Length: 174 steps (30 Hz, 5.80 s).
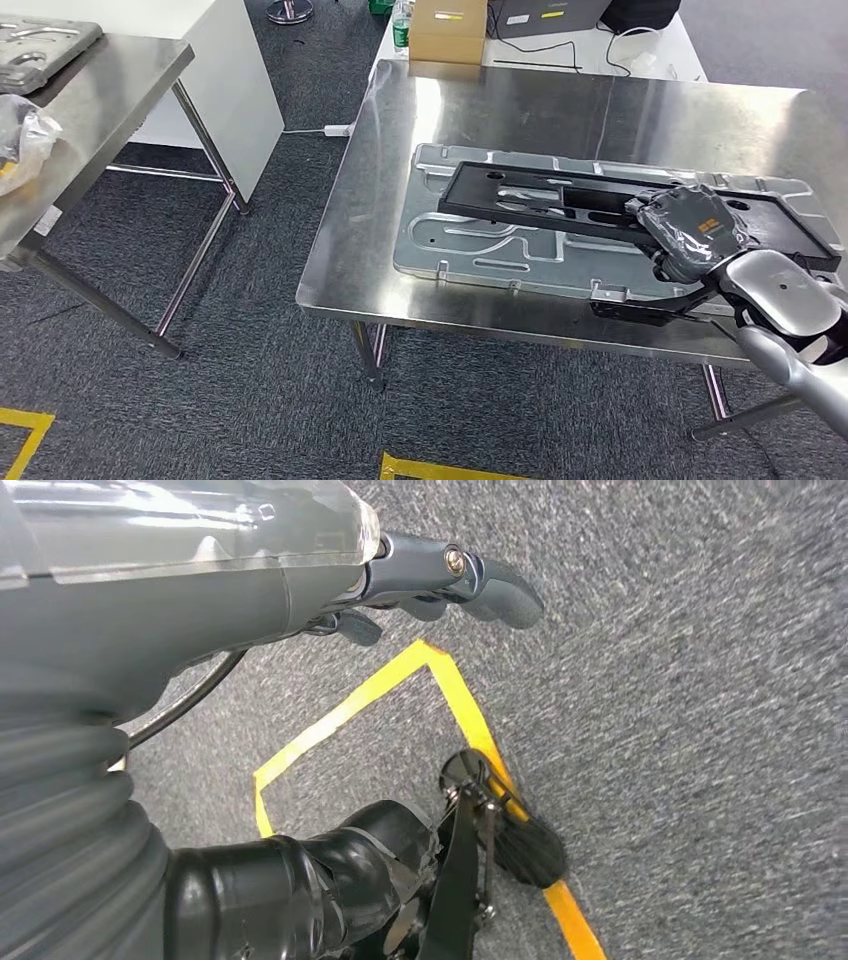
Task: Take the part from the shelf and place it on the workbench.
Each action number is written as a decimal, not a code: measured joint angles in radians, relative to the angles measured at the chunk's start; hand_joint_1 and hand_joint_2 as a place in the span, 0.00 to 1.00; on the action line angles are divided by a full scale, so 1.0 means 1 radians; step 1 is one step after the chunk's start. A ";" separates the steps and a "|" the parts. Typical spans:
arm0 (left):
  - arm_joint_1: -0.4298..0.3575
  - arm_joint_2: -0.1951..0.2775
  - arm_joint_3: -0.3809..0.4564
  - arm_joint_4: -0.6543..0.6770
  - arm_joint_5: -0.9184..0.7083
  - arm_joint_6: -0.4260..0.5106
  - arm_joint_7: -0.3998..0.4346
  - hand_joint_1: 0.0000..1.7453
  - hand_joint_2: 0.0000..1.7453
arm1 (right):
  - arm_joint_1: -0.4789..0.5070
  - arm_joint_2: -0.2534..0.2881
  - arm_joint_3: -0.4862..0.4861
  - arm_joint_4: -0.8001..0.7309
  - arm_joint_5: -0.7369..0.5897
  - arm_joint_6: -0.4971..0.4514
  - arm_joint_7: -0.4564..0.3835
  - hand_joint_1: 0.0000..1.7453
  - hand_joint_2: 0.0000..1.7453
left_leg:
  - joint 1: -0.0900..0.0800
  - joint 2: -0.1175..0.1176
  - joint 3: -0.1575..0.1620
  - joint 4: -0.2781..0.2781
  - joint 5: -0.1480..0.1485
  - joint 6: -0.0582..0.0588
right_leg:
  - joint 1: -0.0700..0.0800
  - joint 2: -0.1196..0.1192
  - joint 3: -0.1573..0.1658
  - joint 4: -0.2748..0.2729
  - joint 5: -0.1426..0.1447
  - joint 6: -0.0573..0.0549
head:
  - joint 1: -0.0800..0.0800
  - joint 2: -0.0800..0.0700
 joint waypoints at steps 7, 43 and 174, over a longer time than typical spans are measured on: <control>0.000 0.000 0.000 0.000 0.002 0.000 0.000 0.00 1.00 | -0.014 0.006 0.014 0.007 0.004 0.000 0.000 1.00 1.00 | 0.001 0.000 0.001 -0.003 0.001 -0.007 | 0.001 -0.001 0.000 0.001 -0.001 -0.003 | 0.000 0.000; 0.002 0.000 0.001 0.000 0.015 0.003 -0.010 0.00 1.00 | 0.116 -0.023 -0.309 0.245 -0.040 -0.040 0.000 1.00 1.00 | -0.001 -0.001 0.000 0.002 -0.002 -0.020 | -0.001 -0.003 0.002 0.000 -0.002 -0.002 | 0.000 0.000; 0.001 0.001 0.001 0.000 0.034 -0.006 -0.103 0.00 0.00 | 0.299 0.289 -0.508 0.117 0.070 -0.144 -0.153 0.00 0.00 | -0.005 0.000 -0.001 0.010 -0.009 -0.012 | -0.007 -0.001 0.005 -0.004 -0.001 0.003 | 0.000 0.000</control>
